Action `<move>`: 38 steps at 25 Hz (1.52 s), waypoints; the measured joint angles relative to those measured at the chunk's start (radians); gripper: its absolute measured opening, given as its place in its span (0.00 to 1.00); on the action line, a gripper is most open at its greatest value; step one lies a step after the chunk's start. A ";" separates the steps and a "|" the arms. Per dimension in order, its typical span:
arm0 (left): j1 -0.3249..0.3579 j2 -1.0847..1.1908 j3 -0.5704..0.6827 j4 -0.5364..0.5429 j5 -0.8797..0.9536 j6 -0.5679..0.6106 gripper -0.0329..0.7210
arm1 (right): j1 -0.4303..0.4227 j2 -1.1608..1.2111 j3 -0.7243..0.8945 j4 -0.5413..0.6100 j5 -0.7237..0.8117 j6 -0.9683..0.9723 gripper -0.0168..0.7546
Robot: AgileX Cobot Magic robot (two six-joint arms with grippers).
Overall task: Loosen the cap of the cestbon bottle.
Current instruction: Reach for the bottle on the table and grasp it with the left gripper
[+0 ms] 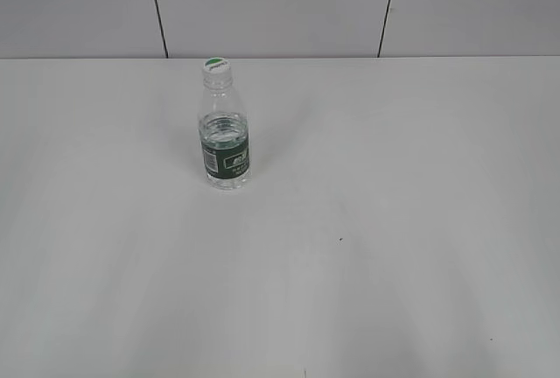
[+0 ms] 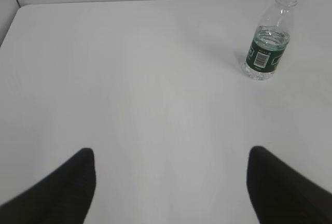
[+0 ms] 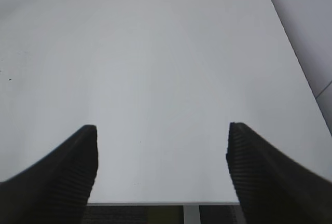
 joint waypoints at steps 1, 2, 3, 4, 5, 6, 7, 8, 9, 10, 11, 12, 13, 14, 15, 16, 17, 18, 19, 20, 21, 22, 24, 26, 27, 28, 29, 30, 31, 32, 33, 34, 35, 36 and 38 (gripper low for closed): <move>0.000 0.000 0.000 0.000 0.000 0.000 0.76 | 0.000 0.000 0.000 0.000 0.000 0.000 0.79; 0.000 0.000 0.000 0.000 0.000 0.000 0.76 | 0.000 0.000 0.000 0.000 0.000 0.000 0.79; 0.000 0.000 0.000 0.000 0.000 0.000 0.76 | 0.000 0.000 0.000 0.000 0.000 0.000 0.79; 0.000 0.000 0.000 0.000 0.000 0.000 0.76 | 0.000 0.000 0.000 0.000 0.000 0.000 0.79; 0.000 0.000 0.000 0.000 0.000 0.000 0.76 | 0.000 0.000 0.000 0.000 0.000 0.000 0.79; 0.000 0.000 0.000 0.000 0.000 0.000 0.76 | 0.000 0.000 0.000 0.000 0.000 0.000 0.79; 0.000 0.000 0.000 0.000 0.000 0.000 0.76 | 0.000 0.000 0.000 0.000 0.000 0.000 0.79; 0.000 0.000 0.000 0.000 0.000 0.000 0.76 | 0.000 0.000 0.000 0.000 0.000 0.000 0.79; 0.000 0.000 0.000 0.000 0.000 0.000 0.76 | 0.000 0.000 0.000 0.000 0.000 0.000 0.79; 0.000 0.000 0.000 0.000 0.000 0.000 0.76 | 0.000 0.000 0.000 0.000 0.000 0.000 0.79; 0.000 0.000 0.000 0.000 0.000 0.000 0.76 | 0.000 0.000 0.000 0.000 0.000 0.000 0.79; 0.000 0.000 0.000 0.000 0.000 0.000 0.76 | 0.000 0.000 0.000 0.000 0.000 0.000 0.79; 0.000 0.000 0.000 0.000 0.000 0.000 0.76 | 0.000 0.000 0.000 0.000 0.000 0.000 0.79; 0.000 0.000 0.000 0.000 0.000 0.000 0.76 | 0.000 0.000 0.000 0.000 0.000 0.000 0.79; 0.000 0.000 0.000 0.000 0.000 0.000 0.76 | 0.000 0.000 0.000 0.000 0.000 0.000 0.79; 0.000 0.000 0.000 0.000 -0.002 0.000 0.76 | 0.000 0.000 0.000 0.000 0.000 0.000 0.79; 0.000 0.000 -0.001 0.000 -0.004 0.000 0.76 | 0.000 0.000 0.000 0.000 0.000 0.000 0.79; 0.000 0.000 -0.003 0.000 -0.009 0.000 0.76 | 0.000 0.000 0.000 0.000 0.000 0.000 0.79; 0.000 0.004 -0.008 0.000 -0.016 0.000 0.76 | 0.000 0.000 0.000 0.000 0.000 0.000 0.79; 0.000 0.015 -0.015 0.000 -0.030 0.000 0.76 | 0.000 0.000 0.000 0.000 0.000 0.000 0.79; 0.000 0.032 -0.023 0.000 -0.048 0.000 0.76 | 0.000 0.000 0.000 0.000 0.000 0.000 0.79; 0.000 0.052 -0.031 0.000 -0.062 0.000 0.76 | 0.000 0.000 0.000 0.000 0.000 0.000 0.79; 0.000 0.100 -0.058 -0.002 -0.094 0.000 0.76 | 0.000 0.000 0.000 0.000 0.000 0.000 0.79; 0.000 0.160 -0.092 -0.003 -0.131 0.000 0.76 | 0.000 0.000 0.000 0.000 0.000 0.000 0.79; 0.000 0.198 -0.112 -0.003 -0.159 0.000 0.76 | 0.000 0.000 0.000 0.000 0.000 0.000 0.79; 0.000 0.236 -0.131 -0.003 -0.191 0.000 0.76 | 0.000 0.000 0.000 0.000 0.000 0.000 0.79; 0.000 0.277 -0.150 -0.004 -0.230 0.000 0.76 | 0.000 0.000 0.000 0.000 0.000 0.000 0.79; 0.000 0.309 -0.168 -0.004 -0.269 0.000 0.76 | 0.000 0.000 0.000 0.000 0.000 0.000 0.79; 0.000 0.343 -0.183 -0.004 -0.301 0.014 0.76 | 0.000 0.000 0.000 0.000 0.000 0.000 0.79; 0.000 0.390 -0.201 -0.004 -0.340 0.024 0.76 | 0.000 0.000 0.000 0.000 0.000 0.000 0.79; 0.000 0.422 -0.213 -0.003 -0.375 0.029 0.76 | 0.000 0.000 0.000 0.000 0.000 0.000 0.79; 0.000 0.461 -0.226 -0.002 -0.427 0.034 0.76 | 0.000 0.000 0.000 0.000 0.000 0.000 0.79; 0.000 0.498 -0.234 0.002 -0.465 0.036 0.76 | 0.000 0.000 0.000 0.000 0.000 0.000 0.79; 0.000 0.528 -0.239 0.008 -0.505 0.037 0.75 | 0.000 0.000 0.000 0.000 0.000 0.000 0.79; 0.000 0.590 -0.246 0.015 -0.604 0.038 0.75 | 0.000 0.000 0.000 0.000 0.000 0.000 0.79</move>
